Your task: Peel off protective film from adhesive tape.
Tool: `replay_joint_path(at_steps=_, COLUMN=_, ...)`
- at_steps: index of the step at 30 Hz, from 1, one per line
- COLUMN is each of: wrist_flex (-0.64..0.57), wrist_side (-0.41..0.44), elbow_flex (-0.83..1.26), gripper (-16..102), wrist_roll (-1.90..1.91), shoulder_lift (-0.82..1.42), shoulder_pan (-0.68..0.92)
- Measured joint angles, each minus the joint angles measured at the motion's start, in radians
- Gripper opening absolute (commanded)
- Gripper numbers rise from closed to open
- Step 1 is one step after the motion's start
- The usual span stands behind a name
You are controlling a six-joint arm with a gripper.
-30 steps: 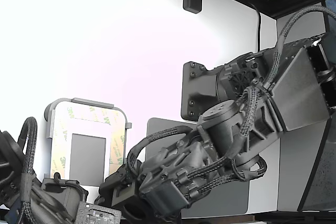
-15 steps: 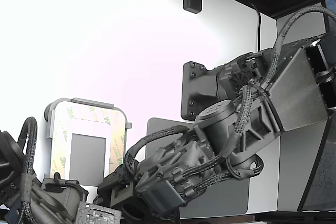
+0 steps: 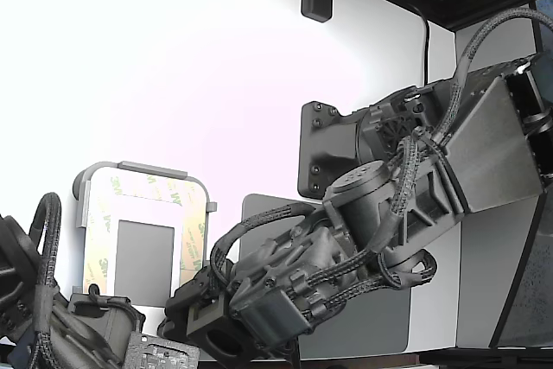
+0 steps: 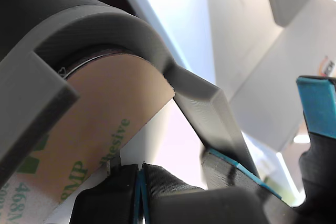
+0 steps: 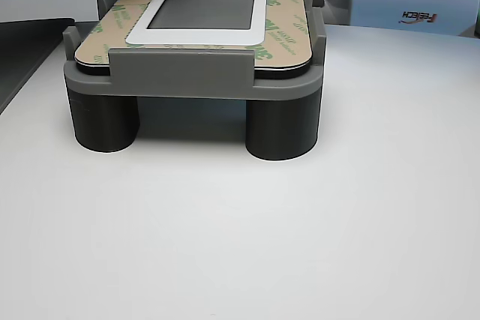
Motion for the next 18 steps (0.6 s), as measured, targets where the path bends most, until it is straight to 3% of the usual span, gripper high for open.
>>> replay_joint_path(at_steps=18, wrist_flex=0.023, wrist_side=0.006, elbow_flex=-0.011, gripper=-11, wrist_roll=0.026, shoulder_lift=0.012, shoulder_pan=0.017)
